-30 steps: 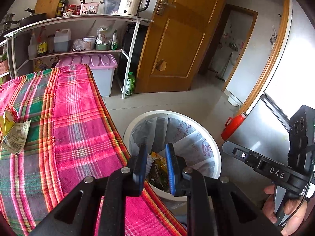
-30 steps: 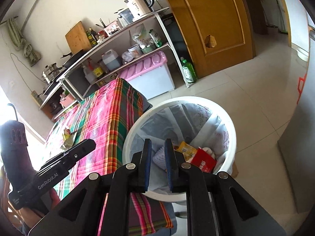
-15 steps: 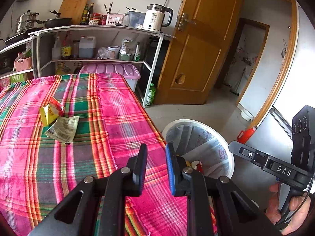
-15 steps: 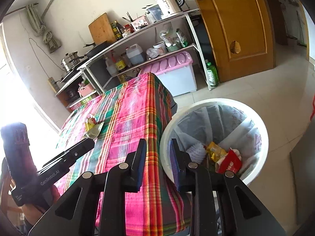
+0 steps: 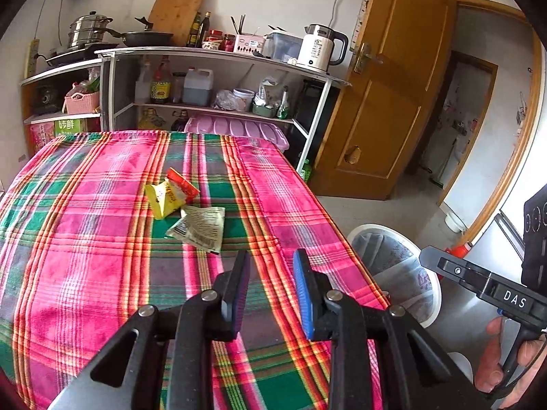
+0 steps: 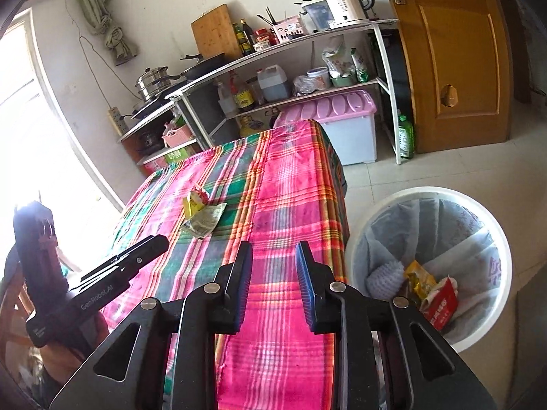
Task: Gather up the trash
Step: 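Move both tools back over the table toward the white packet and yellow bag, then grasp the white printed packet with the left tool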
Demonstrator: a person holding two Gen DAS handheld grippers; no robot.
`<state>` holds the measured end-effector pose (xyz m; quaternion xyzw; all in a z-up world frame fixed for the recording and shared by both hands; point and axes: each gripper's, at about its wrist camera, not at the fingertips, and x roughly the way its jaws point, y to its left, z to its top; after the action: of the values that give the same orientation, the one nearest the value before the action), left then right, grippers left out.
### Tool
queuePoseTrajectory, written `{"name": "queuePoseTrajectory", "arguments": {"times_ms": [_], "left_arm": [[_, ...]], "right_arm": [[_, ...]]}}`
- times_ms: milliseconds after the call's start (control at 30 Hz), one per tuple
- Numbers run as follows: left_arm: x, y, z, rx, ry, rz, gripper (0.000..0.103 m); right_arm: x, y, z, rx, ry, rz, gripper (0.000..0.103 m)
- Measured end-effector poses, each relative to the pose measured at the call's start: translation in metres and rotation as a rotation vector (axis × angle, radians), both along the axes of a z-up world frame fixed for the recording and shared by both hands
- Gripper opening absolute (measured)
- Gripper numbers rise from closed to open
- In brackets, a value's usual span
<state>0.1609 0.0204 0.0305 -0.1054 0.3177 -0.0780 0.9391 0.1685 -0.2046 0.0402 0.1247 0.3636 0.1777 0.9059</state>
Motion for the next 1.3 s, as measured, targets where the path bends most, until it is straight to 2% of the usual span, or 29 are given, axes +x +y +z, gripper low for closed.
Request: {"name": "queuePoseTrajectory", "arguments": {"times_ms": [133,400,933,1000,1067,1167,1300], "left_arm": [[0.007,0.022,-0.001,0.005,-0.002,0.048,0.044],[0.035,0.052,-0.011,0.024,0.023,0.093,0.046],[0.101,0.052,-0.056,0.048,0.202,0.118,0.047],[0.104,0.052,-0.058,0.048,0.215,0.128,0.046],[0.105,0.047,-0.059,0.075,0.225,0.131,0.033],[0.104,0.041,-0.058,0.111,0.220,0.131,0.027],[0.096,0.038,-0.053,0.108,0.192,0.120,0.019]], "right_arm": [[0.009,0.019,0.000,-0.009,-0.004,0.037,0.030],[0.029,0.043,-0.006,-0.026,0.004,0.077,0.030],[0.065,0.051,-0.027,-0.018,0.050,0.114,0.030],[0.067,0.051,-0.028,-0.020,0.051,0.118,0.030],[0.067,0.051,-0.029,-0.020,0.054,0.119,0.030],[0.066,0.051,-0.029,-0.019,0.057,0.120,0.030],[0.066,0.052,-0.027,-0.026,0.051,0.119,0.030]]}}
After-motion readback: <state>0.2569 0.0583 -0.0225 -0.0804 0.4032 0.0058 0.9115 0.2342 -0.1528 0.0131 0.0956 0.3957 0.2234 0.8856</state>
